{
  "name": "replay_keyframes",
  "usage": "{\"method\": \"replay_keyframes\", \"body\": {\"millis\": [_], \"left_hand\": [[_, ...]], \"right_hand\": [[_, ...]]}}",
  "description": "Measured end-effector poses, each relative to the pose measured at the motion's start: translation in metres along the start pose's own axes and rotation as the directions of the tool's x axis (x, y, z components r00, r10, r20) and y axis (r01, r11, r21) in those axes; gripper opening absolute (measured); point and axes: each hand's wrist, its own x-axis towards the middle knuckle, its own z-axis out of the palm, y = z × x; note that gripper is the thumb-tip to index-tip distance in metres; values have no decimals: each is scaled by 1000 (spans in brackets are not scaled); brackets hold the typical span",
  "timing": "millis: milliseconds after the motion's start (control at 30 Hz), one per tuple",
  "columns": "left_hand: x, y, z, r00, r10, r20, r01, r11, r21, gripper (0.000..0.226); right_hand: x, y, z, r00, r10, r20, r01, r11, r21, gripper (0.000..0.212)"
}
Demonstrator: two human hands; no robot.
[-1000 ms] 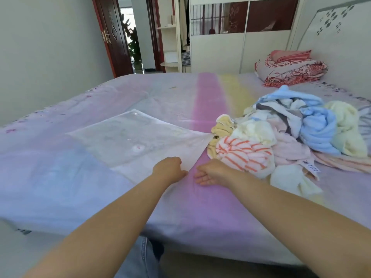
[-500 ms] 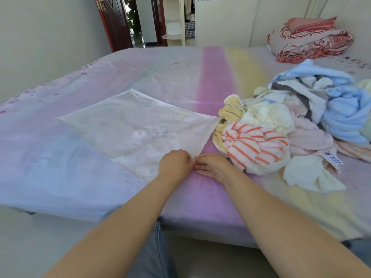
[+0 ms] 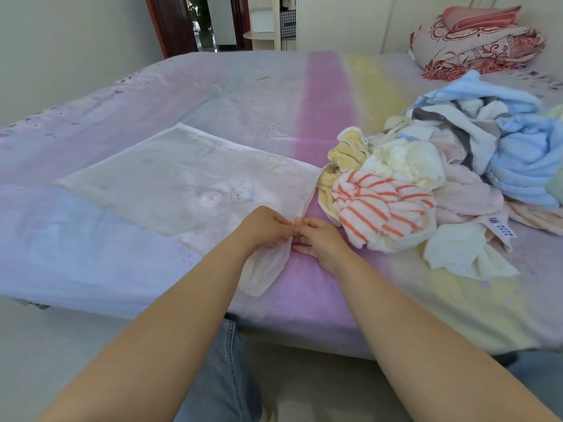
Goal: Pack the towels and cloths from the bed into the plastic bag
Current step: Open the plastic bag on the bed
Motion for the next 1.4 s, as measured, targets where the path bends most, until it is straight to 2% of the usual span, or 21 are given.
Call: {"method": "replay_keyframes", "body": {"millis": [133, 300, 367, 467, 567, 633, 733, 800, 833, 867, 900, 967, 1067, 1133, 1167, 1233, 1300, 1333, 1367, 1400], "left_hand": [[-3, 7, 4, 998, -17, 59, 21, 998, -65, 18], [-1, 9, 5, 995, -58, 78, 66, 993, -97, 22], [0, 11, 8, 999, -19, 33, 17, 998, 65, 24], [-1, 20, 15, 997, 60, -55, -34, 920, 391, 32], [0, 21, 8, 968, 126, -218, -9, 881, 472, 31], [4, 24, -15, 897, 161, -412, 24, 913, 407, 22], [5, 35, -73, 690, 151, -708, 30, 971, 236, 19], [3, 41, -109, 538, 185, -823, -30, 979, 201, 19], [0, 42, -121, 474, 210, -855, -68, 977, 202, 23], [-3, 42, -128, 431, 239, -870, -92, 971, 221, 28], [-6, 41, -131, 417, 273, -867, -105, 962, 252, 32], [-7, 40, -130, 478, 352, -805, -100, 932, 348, 33], [-8, 41, -126, 653, 407, -638, -39, 860, 509, 23], [-10, 48, -124, 760, 364, -539, 13, 820, 572, 17], [-11, 52, -121, 792, 337, -510, 43, 801, 597, 24], [-13, 59, -114, 804, 348, -482, 51, 768, 639, 30], [-11, 65, -107, 809, 366, -459, -16, 795, 606, 12], [-11, 67, -106, 810, 368, -456, -50, 819, 571, 16], [-11, 69, -109, 790, 373, -486, -74, 846, 528, 27], [-10, 70, -115, 725, 390, -568, -109, 879, 464, 34]], "right_hand": [[-5, 5, -3, 996, -84, -14, 84, 995, 56, 20], [-8, 7, -5, 993, -115, -29, 116, 992, 47, 21], [-8, 7, -5, 992, -122, -13, 122, 992, 20, 20], [-9, 8, -6, 992, -126, -1, 126, 991, 38, 19], [-10, 5, -5, 994, -96, -49, 97, 995, 13, 20], [-10, 3, -3, 991, -78, -113, 74, 997, -33, 22], [-10, 1, -1, 987, -42, -155, 32, 997, -72, 22], [-10, -4, 0, 988, -19, -154, 6, 997, -82, 13], [-10, -8, 1, 988, -9, -152, -6, 996, -94, 16], [-9, -10, 2, 989, -4, -145, -15, 992, -127, 28], [-8, -13, 4, 990, -2, -138, -23, 983, -181, 37], [-6, -19, 7, 992, -18, -125, -27, 936, -352, 36], [0, -25, 12, 986, -101, -130, 5, 806, -592, 19], [1, -32, 16, 976, -179, -124, 51, 740, -671, 33], [3, -35, 19, 964, -239, -113, 97, 716, -691, 39], [4, -43, 27, 903, -408, -135, 220, 709, -670, 41], [7, -49, 32, 818, -554, -155, 340, 683, -646, 34], [8, -53, 33, 792, -592, -148, 369, 659, -656, 30], [9, -55, 31, 776, -614, -147, 384, 644, -662, 28], [9, -57, 28, 774, -609, -172, 377, 662, -647, 31]]}}
